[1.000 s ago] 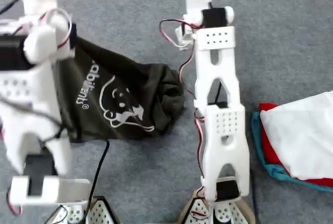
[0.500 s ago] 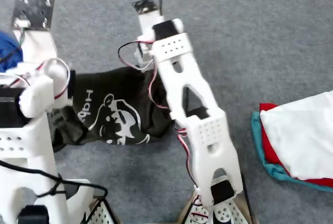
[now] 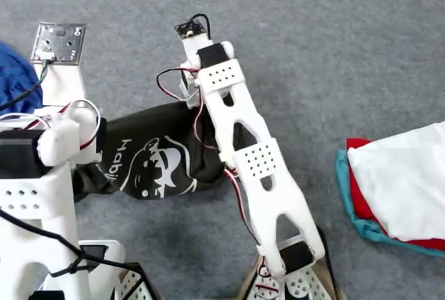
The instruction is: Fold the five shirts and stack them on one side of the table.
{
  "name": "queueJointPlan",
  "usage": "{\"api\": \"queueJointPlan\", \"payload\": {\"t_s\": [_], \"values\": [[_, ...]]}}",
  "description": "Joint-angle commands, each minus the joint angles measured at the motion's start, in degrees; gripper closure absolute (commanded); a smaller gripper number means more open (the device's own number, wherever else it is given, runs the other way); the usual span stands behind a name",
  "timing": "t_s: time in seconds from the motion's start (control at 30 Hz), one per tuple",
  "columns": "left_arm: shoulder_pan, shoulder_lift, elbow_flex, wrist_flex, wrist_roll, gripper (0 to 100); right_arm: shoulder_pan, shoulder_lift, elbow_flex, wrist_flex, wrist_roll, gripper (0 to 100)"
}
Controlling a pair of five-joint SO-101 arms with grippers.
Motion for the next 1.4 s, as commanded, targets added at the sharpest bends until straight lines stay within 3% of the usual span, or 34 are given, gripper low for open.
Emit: {"api": "queueJointPlan", "payload": {"t_s": [0.0,0.23,0.53,0.63,0.87,1.0,1.37], "values": [[0.44,-1.19,-0.35,0.44,0.00,98,3.56,-1.27,-10.15,2.20,0.00,99.3],[0.09,-1.19,-0.44,0.18,-0.09,98,8.66,-17.01,-11.12,2.20,-0.09,99.3],[-0.09,-1.19,-0.35,-9.05,-0.09,98,13.67,-41.36,-7.96,2.37,1.93,99.3],[-0.09,-1.19,-0.44,-8.79,-0.26,98,13.32,-49.19,4.35,2.46,2.55,99.3],[-0.18,-1.27,-1.23,-2.90,-2.81,98,11.74,-69.58,52.62,2.02,6.95,99.2],[-2.11,-1.27,-0.88,-0.53,-2.81,98,12.09,-72.75,71.96,2.02,10.64,99.2],[-12.84,-1.36,3.87,0.44,-9.05,98,5.76,-71.43,95.25,2.11,16.79,99.1]]}}
